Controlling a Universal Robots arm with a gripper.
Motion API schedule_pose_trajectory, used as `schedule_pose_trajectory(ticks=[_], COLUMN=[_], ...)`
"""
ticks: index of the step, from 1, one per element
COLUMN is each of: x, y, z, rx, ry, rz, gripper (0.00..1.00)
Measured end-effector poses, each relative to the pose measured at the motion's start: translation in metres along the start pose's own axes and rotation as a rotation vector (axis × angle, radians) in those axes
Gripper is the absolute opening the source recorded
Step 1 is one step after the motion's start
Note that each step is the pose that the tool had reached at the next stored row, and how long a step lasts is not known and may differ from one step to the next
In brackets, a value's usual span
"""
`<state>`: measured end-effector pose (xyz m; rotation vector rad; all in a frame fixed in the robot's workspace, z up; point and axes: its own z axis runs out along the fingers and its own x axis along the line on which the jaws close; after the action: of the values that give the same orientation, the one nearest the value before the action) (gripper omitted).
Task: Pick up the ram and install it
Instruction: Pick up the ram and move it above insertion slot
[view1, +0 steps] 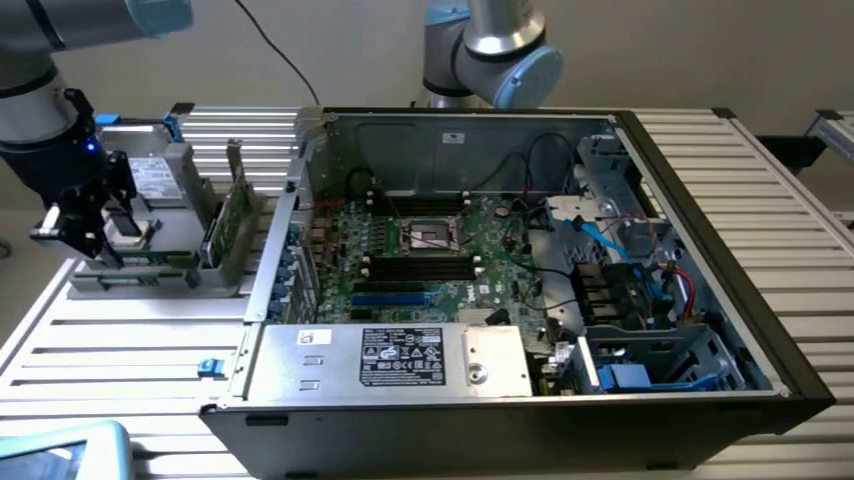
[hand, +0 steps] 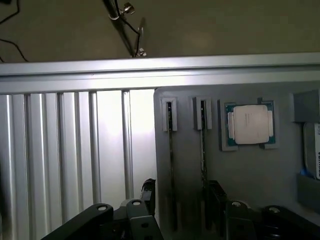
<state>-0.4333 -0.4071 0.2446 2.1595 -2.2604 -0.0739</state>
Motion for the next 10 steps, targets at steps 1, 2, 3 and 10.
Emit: schedule_pose_trajectory(ticks=[1, 2, 3, 10], x=[0.001, 0.002, 0.002, 0.006], y=[-0.0002, -0.0005, -0.0009, -0.0034], z=[0.0018, 0.0032, 0.0051, 0.0176], rx=[0.0, -0.0001, 0.0001, 0.0], ry=[0.0, -0.0001, -0.0002, -0.0002], rz=[0.0, 0.0, 0.0, 0.0], gripper=[0.55, 0.55, 0.55, 0.55])
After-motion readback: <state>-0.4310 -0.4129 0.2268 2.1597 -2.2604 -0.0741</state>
